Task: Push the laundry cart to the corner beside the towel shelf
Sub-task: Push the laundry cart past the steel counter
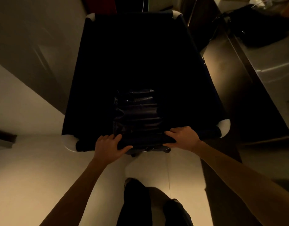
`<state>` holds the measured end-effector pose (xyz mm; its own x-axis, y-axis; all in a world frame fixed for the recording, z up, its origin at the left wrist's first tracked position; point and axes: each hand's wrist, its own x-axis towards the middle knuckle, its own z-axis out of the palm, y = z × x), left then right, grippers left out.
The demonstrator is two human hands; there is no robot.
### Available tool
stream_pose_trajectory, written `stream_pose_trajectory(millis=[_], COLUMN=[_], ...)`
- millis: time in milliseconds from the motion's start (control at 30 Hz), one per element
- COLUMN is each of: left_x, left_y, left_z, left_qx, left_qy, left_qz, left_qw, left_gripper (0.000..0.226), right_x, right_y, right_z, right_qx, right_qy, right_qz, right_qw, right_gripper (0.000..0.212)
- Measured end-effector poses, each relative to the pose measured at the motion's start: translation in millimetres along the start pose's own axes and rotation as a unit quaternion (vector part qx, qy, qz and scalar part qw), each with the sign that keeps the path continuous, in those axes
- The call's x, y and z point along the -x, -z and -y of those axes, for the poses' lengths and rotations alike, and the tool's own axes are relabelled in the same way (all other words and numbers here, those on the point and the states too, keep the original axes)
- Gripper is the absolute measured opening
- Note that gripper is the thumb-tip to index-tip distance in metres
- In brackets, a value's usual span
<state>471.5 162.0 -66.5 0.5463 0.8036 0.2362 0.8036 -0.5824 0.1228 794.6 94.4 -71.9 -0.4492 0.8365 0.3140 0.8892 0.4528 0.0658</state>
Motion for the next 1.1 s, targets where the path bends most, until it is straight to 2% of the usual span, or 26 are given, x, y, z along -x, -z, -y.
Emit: stream_pose_trajectory(millis=[133,400,633,1100], left_x=[-26.9,-82.3,-146.8,-265.3], left_y=[0.4,-5.8,-13.2,-33.8], left_z=[48.9,123.4,152.2,222.9], left_qx=[-0.001,-0.011,-0.019,0.004], left_qy=[-0.019,-0.04,-0.049,-0.063], left_qz=[0.019,0.034,0.051,0.062], left_qw=[1.0,0.999,0.997,0.996], left_gripper=[0.081,0.088,0.092,0.096], right_x=[-40.3,-116.7,-170.9,-271.5], right_y=[-13.2,-29.3,-46.4,-83.7], right_z=[11.5,16.4,-18.1,-77.5], right_qx=[-0.002,0.031,0.06,0.034], right_qy=[-0.038,-0.082,-0.129,-0.184], right_qz=[0.007,0.036,0.074,0.111], right_qw=[0.999,0.995,0.987,0.976], right_gripper=[0.059,0.049,0.049,0.05])
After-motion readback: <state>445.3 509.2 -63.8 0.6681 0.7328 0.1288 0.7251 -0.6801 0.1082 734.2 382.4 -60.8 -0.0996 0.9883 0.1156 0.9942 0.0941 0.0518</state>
